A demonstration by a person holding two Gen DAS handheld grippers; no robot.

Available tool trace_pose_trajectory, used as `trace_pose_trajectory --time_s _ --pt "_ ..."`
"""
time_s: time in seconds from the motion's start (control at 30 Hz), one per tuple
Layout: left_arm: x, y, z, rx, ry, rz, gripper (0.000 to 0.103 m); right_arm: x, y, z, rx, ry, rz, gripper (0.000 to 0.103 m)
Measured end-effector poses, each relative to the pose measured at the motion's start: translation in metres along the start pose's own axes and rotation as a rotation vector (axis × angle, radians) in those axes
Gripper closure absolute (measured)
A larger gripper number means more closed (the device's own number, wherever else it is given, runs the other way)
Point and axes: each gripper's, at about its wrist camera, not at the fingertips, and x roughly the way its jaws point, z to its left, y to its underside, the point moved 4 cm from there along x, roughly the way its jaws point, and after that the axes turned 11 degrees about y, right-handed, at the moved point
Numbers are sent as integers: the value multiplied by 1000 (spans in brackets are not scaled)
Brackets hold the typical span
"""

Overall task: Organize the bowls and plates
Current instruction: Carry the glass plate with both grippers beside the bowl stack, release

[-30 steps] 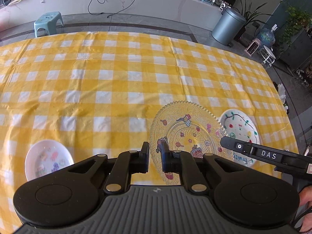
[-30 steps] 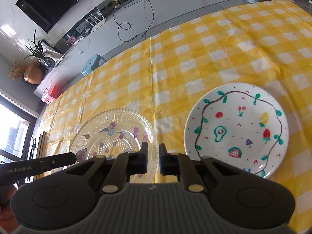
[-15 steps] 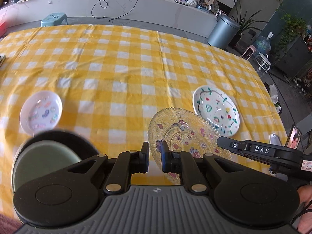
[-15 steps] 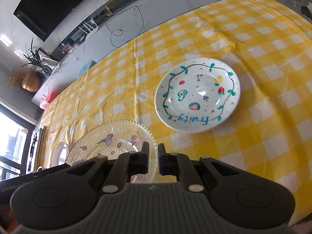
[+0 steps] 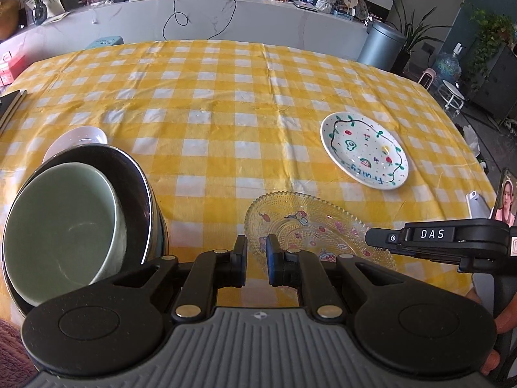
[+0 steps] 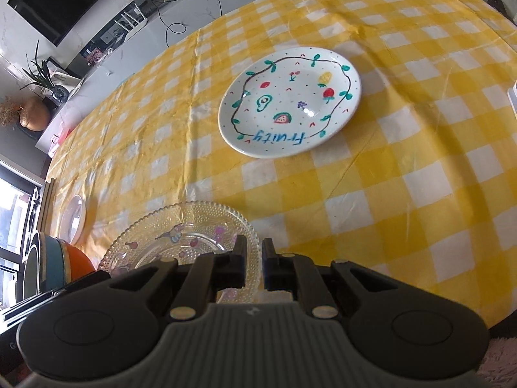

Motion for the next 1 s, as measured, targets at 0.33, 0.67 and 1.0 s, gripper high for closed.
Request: trace_pose_trajectory --time_s 0.33,0.67,1.0 --pt "13 21 -4 21 -59 4 90 3 1 2 -40 28 -8 94" --pt "22 27 5 -8 -77 5 90 4 4 5 -71 21 -8 93" --pt "25 25 5 23 -90 -9 89 5 3 9 -96 14 -11 90"
